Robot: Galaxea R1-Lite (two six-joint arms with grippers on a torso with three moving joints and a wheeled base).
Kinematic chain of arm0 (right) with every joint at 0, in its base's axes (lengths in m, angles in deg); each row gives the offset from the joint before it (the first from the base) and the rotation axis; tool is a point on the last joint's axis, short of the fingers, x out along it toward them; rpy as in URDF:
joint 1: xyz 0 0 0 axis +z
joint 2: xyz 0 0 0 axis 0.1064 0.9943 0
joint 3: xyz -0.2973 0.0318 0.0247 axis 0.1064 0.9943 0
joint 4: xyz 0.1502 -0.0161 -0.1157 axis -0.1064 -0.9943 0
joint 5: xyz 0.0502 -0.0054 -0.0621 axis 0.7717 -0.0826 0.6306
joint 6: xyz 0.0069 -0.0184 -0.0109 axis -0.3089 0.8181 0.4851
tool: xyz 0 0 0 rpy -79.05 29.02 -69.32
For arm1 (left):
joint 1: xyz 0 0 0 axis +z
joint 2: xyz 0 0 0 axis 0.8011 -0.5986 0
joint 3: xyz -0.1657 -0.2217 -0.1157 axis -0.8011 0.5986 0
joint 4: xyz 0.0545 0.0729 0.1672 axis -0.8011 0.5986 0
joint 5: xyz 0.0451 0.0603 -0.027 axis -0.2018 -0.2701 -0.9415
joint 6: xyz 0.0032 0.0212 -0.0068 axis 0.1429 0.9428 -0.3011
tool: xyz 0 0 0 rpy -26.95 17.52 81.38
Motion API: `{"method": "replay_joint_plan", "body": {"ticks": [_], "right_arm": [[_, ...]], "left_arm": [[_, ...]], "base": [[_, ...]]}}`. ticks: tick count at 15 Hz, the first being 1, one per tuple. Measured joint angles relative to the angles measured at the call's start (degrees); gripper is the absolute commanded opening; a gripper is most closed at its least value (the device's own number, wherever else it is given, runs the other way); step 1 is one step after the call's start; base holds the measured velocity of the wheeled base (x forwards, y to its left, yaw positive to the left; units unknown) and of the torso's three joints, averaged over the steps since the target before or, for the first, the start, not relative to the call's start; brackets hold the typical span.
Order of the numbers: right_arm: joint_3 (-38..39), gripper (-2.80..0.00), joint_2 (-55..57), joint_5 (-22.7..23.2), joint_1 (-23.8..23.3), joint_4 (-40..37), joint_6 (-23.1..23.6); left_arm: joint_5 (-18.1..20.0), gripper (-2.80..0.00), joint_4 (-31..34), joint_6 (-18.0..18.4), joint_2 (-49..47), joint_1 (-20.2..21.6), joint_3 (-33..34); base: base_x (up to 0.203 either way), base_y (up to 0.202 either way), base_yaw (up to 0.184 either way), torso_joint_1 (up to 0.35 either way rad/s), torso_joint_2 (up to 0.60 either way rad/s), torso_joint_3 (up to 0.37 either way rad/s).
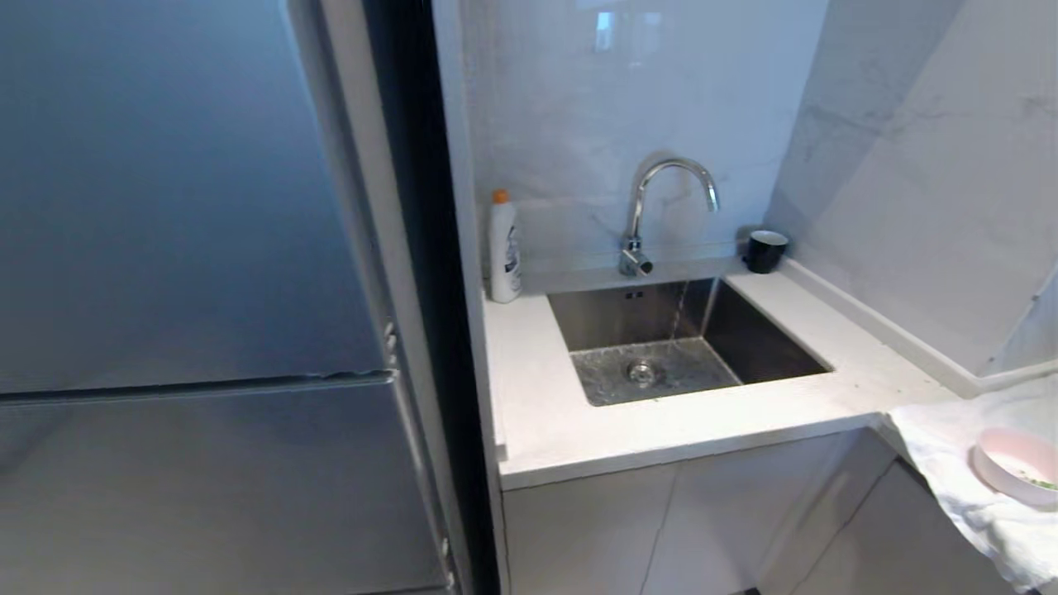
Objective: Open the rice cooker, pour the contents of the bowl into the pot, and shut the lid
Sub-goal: Pick up the bowl on the table
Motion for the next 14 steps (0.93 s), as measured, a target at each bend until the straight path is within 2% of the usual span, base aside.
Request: {"method": "replay_joint_plan", "body": {"ticks": [3,5,14], "right_arm": [[0.0,-2.80,0.0,-0.2,0.0,0.0,-0.2],[0.0,-2.80,0.0,-0.3,0.0,0.0,-0.3],[0.0,-2.80,0.0,-0.2,0.0,0.0,-0.3]], "left_arm": [[0.0,-2.80,0.0,0.0,0.0,0.0,0.0],[0.0,-2.80,0.0,0.0,0.0,0.0,0.0],[-0.1,-2.80,-0.2,-0.1,-0.1,-0.1,0.1]], "base": [[-0.002,-0.006,0.165,0.002,0.00,0.002],[0.000,0.000,0.079,0.006,0.00,0.000],[0.000,-0.012,0.002,0.000,0.00,0.000]]}}
